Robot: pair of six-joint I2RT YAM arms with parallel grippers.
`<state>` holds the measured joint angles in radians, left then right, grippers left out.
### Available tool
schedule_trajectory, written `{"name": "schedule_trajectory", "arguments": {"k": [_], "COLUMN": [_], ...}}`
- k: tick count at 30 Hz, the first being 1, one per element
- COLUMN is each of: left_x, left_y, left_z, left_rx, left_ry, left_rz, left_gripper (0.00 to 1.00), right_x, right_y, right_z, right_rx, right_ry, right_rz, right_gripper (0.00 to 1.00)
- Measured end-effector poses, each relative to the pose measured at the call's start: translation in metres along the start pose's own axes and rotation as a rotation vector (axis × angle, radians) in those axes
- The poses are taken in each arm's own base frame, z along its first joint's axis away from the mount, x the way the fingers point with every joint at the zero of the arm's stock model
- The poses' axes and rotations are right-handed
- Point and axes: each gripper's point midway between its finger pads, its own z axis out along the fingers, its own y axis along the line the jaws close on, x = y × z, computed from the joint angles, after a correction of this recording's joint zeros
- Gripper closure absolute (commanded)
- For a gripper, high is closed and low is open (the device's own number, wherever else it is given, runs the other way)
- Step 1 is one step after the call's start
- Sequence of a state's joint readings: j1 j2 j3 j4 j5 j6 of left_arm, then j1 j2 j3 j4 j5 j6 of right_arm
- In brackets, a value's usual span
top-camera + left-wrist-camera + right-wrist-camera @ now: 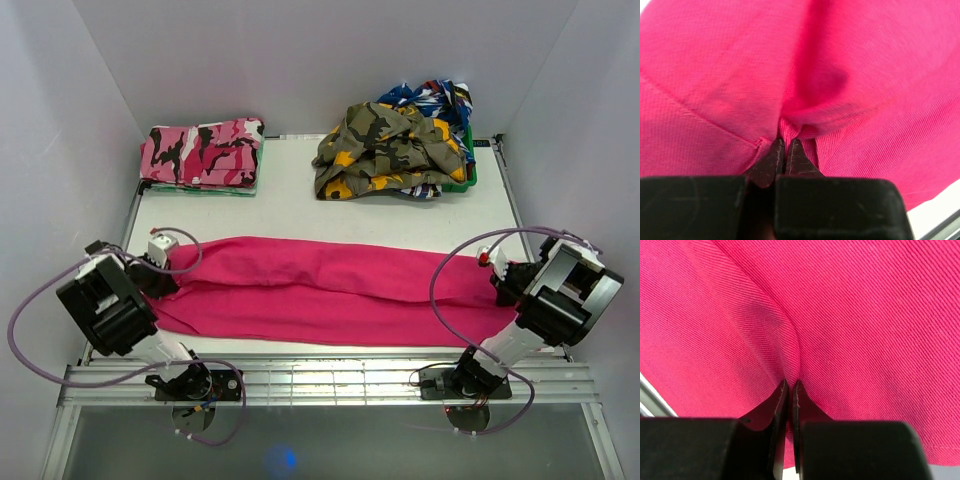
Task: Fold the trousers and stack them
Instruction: Fold the trousers
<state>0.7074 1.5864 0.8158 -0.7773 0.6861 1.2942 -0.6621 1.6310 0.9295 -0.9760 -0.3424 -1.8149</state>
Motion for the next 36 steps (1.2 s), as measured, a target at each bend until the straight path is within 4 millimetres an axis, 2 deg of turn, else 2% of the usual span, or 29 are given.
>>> {"name": "schedule_trajectory", "arguments": {"k": [3,8,10,14,19,21,23,26,29,32,35,36], "left_x": [-0.014,-0.041,-0.049,-0.07,-0.119,-0.134,-0.138,-0.128,-0.096,-0.055,-0.009,0.004], "left_y": [0.022,0.066,0.085,0.115,0.136,0.135,0.128,0.112,0.096,0.086,0.073,0.069], "left_z": [0.007,0.016,0.015,0.002,-0.026,-0.038,-0.05,-0.066,-0.075,-0.072,-0.057,-0.051], "left_rx": [0.017,-0.019,-0.064,-0.141,-0.175,-0.173,-0.168,-0.163,-0.157,-0.148,-0.136,-0.131], "left_ry": [0.005,0.003,0.006,-0.014,-0.11,-0.156,-0.187,-0.214,-0.2,-0.164,-0.085,-0.059], "left_rz": [-0.132,-0.244,-0.232,-0.205,-0.149,-0.12,-0.098,-0.076,-0.079,-0.099,-0.11,-0.115], "left_gripper": [1.0,1.0,1.0,1.0,1.0,1.0,1.0,1.0,1.0,1.0,1.0,0.93], "right_x": [-0.013,-0.049,-0.061,-0.079,-0.096,-0.099,-0.095,-0.083,-0.064,-0.043,-0.021,-0.015], "right_y": [-0.018,-0.065,-0.086,-0.118,-0.129,-0.126,-0.117,-0.094,-0.055,-0.016,0.015,0.02], "right_z": [0.004,0.012,0.007,-0.019,-0.052,-0.067,-0.08,-0.091,-0.082,-0.054,-0.017,-0.008], "right_rx": [-0.006,0.034,0.074,0.162,0.199,0.211,0.218,0.226,0.196,0.14,0.072,0.065], "right_ry": [-0.001,-0.045,-0.062,-0.107,-0.189,-0.221,-0.24,-0.255,-0.247,-0.219,-0.171,-0.152], "right_rz": [0.022,0.004,-0.01,-0.028,-0.038,-0.043,-0.046,-0.043,-0.017,-0.001,0.004,0.001], "right_gripper": [0.92,0.92,0.92,0.92,0.92,0.92,0.92,0.92,0.92,0.92,0.92,0.92]}}
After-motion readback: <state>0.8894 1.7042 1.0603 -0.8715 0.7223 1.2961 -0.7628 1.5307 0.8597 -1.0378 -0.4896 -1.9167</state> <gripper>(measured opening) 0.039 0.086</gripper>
